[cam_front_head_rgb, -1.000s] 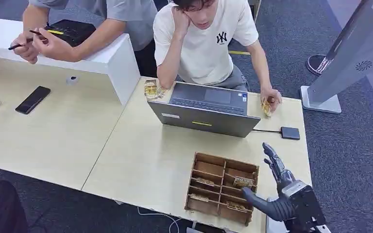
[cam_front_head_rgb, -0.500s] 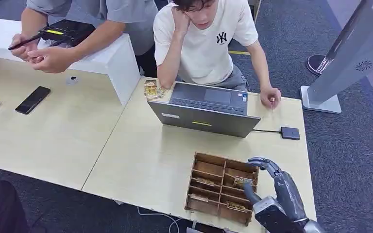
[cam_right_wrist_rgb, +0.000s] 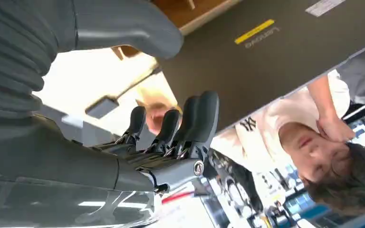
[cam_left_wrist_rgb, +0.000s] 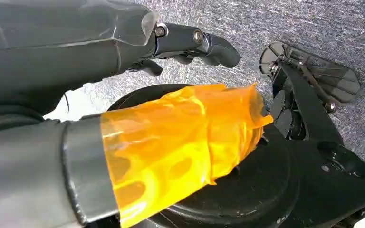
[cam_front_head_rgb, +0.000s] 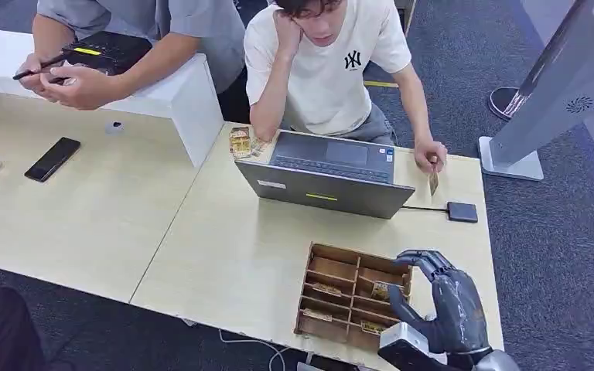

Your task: Pass the card to the sensor for recognition and then transmit it.

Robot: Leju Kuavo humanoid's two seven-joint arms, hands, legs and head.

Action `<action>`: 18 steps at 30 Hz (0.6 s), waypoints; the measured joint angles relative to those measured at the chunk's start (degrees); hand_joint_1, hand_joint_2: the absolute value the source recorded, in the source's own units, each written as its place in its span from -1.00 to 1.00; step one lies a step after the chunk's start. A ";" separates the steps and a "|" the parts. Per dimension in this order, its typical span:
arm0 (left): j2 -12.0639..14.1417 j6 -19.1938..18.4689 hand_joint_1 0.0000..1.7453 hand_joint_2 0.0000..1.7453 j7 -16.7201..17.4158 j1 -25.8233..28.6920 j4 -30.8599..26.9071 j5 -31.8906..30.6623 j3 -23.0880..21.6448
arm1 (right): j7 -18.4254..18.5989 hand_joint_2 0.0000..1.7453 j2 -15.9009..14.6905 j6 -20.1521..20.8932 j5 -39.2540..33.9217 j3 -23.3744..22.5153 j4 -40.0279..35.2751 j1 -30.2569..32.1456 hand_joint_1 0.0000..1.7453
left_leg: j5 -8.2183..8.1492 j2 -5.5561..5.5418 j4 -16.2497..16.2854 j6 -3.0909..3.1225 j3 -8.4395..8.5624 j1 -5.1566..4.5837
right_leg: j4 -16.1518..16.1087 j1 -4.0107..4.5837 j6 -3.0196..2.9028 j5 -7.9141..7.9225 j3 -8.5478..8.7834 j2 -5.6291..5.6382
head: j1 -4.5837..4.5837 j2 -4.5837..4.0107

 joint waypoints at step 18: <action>0.00 -0.07 -1.00 -1.00 0.11 0.00 0.00 -0.17 0.00 | 2.18 1.00 -1.44 -3.08 8.83 2.82 1.42 -1.47 -0.02 | 0.00 0.00 0.00 0.00 0.00 0.00 | 0.00 0.00 0.00 0.00 0.00 0.00 | 0.00 0.00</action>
